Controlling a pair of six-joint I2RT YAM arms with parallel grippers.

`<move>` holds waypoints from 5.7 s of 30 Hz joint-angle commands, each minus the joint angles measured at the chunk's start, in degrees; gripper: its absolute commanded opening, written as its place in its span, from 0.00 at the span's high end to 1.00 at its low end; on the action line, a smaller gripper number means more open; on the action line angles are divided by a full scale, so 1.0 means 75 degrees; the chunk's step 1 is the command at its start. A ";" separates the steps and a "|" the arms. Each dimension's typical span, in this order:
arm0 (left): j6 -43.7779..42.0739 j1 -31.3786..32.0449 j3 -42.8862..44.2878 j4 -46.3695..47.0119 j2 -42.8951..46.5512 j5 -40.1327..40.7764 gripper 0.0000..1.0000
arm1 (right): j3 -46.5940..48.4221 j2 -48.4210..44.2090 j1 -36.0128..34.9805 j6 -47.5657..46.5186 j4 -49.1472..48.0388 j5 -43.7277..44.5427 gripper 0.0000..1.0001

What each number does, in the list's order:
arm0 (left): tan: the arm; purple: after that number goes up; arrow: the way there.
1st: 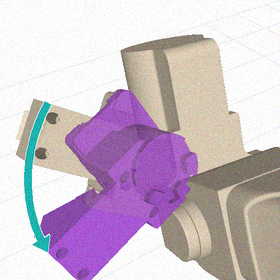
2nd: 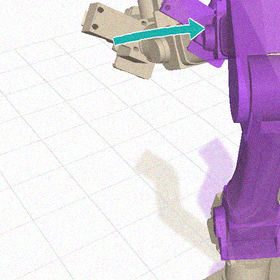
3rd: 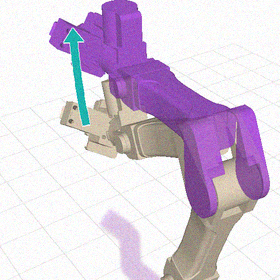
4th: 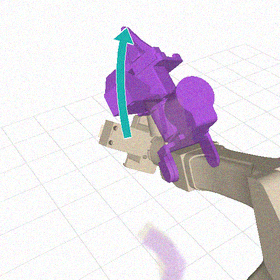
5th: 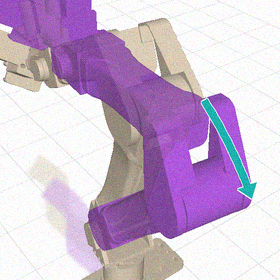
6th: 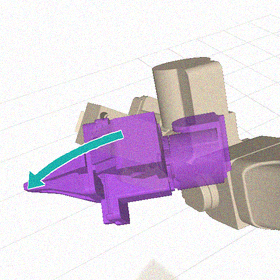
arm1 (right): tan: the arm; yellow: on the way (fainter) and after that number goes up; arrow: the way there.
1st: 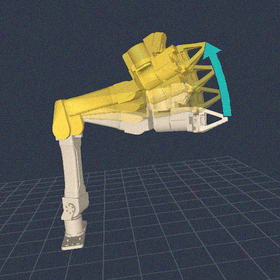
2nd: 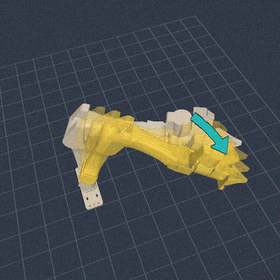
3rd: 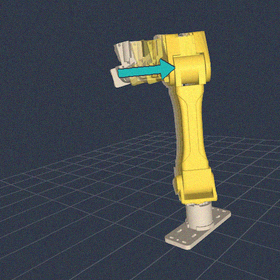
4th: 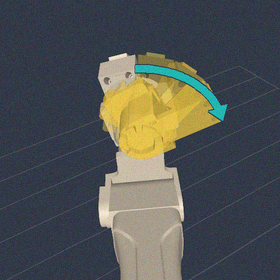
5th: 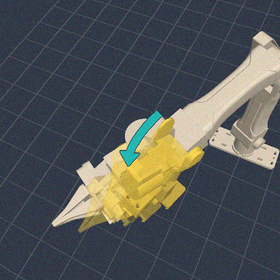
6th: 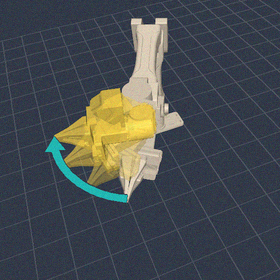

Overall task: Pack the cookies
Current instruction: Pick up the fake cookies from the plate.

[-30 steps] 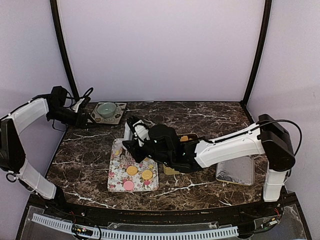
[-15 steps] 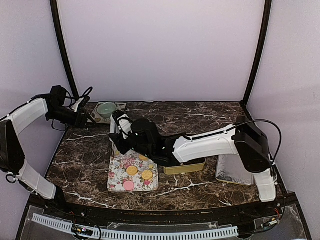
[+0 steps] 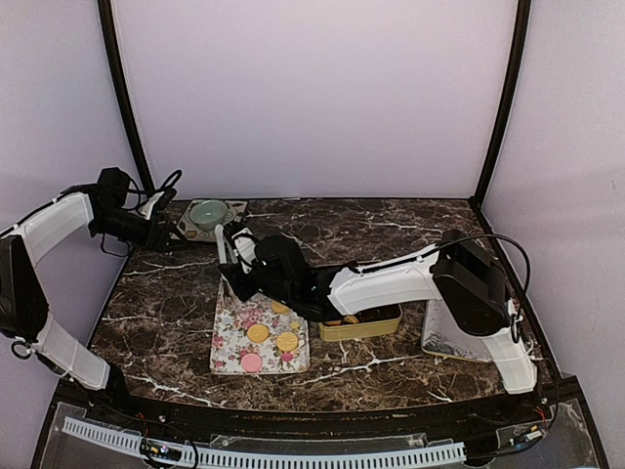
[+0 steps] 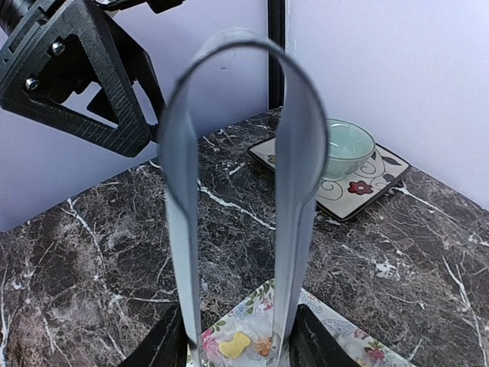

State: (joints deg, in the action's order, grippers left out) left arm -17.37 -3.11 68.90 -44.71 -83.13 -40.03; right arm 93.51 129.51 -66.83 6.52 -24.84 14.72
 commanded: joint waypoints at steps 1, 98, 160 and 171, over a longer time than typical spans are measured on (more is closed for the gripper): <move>0.0034 -0.0015 -0.0198 -0.0061 0.0339 -0.0622 0.20 | 0.0372 0.0118 0.0007 0.0054 -0.0610 -0.0103 0.56; 0.0006 -0.0011 -0.0383 0.0204 0.0314 -0.1723 0.34 | -0.1828 -0.2360 0.0657 -0.0690 -0.1253 0.0984 0.94; -0.0112 -0.0007 -0.0281 0.0094 0.0330 -0.2049 0.36 | -0.3060 -0.3366 0.0701 -0.0179 -0.2349 0.1064 0.90; -0.0076 -0.0007 -0.0357 0.0204 0.0344 -0.2118 0.37 | -0.6252 -0.6973 0.0633 -0.0048 -0.0943 0.1644 0.91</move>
State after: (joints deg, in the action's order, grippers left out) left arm -17.76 -3.11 65.54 -43.22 -82.06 -54.68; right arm 53.21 83.64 -61.76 5.87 -36.84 23.46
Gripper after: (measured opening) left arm 0.635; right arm 0.199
